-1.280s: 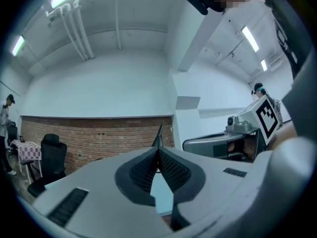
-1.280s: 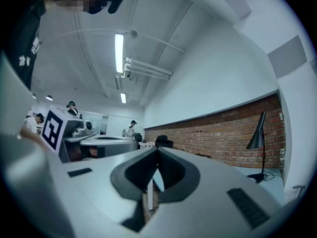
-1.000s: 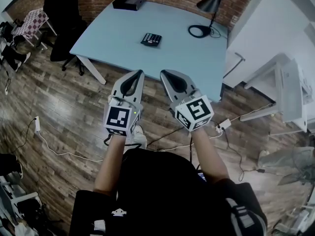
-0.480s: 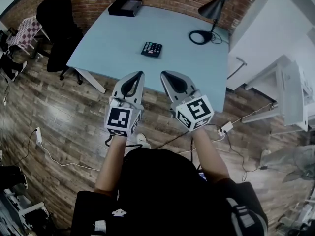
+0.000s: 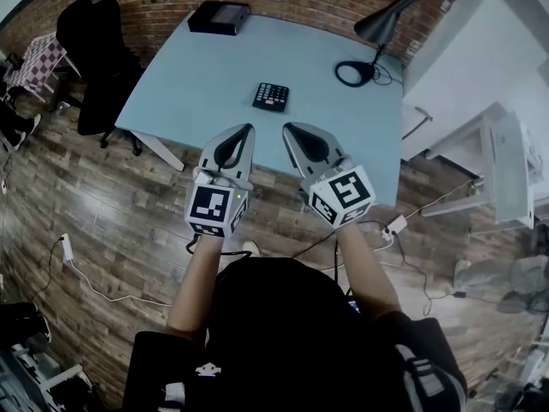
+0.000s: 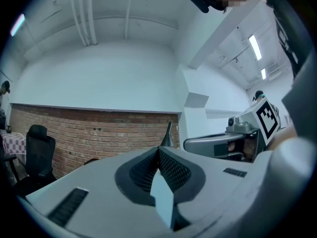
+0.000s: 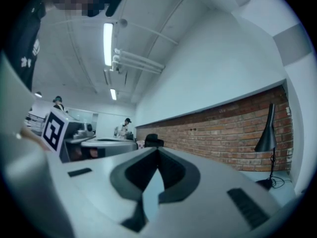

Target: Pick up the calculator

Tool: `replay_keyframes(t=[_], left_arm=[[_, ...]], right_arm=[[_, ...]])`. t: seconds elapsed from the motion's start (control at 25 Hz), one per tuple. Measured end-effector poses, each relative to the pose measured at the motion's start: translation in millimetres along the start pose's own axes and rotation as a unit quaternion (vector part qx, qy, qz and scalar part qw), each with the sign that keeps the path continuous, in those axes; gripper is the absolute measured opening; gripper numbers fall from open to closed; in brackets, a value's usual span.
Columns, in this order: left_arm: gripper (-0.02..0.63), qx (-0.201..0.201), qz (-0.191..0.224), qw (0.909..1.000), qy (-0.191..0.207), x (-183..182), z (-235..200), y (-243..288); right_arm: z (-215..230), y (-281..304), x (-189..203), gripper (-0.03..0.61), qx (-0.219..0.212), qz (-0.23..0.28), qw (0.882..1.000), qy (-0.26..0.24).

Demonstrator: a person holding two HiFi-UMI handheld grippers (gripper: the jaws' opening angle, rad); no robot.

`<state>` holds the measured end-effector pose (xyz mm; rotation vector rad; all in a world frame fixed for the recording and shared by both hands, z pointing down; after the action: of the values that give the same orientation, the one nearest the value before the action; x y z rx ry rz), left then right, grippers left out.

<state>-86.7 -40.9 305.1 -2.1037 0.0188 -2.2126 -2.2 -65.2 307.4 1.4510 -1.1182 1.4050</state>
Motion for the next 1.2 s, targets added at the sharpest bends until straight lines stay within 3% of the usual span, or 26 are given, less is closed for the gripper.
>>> replay_keyframes(t=[0.52, 1.2], left_arm=[[0.003, 0.032, 0.000, 0.9994, -0.011, 12, -52, 26], [0.003, 0.048, -0.013, 0.9981, -0.037, 31, -69, 47]], right_arm=[[12, 46, 9, 0.005, 0.045, -0.018, 0.999, -0.001], [32, 54, 20, 0.005, 0.079, -0.032, 0.996, 0.000]])
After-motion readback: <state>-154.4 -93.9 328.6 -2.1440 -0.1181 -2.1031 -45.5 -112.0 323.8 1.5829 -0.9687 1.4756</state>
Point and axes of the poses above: the fingertips, and each gripper's own axes: y forward along the fingers, z to its right, x out of its underside, the point moved 2 cm from there along -y, backward along the fingers, and after that the axes turned 15 degrees about -x, right-handed, at the moved point
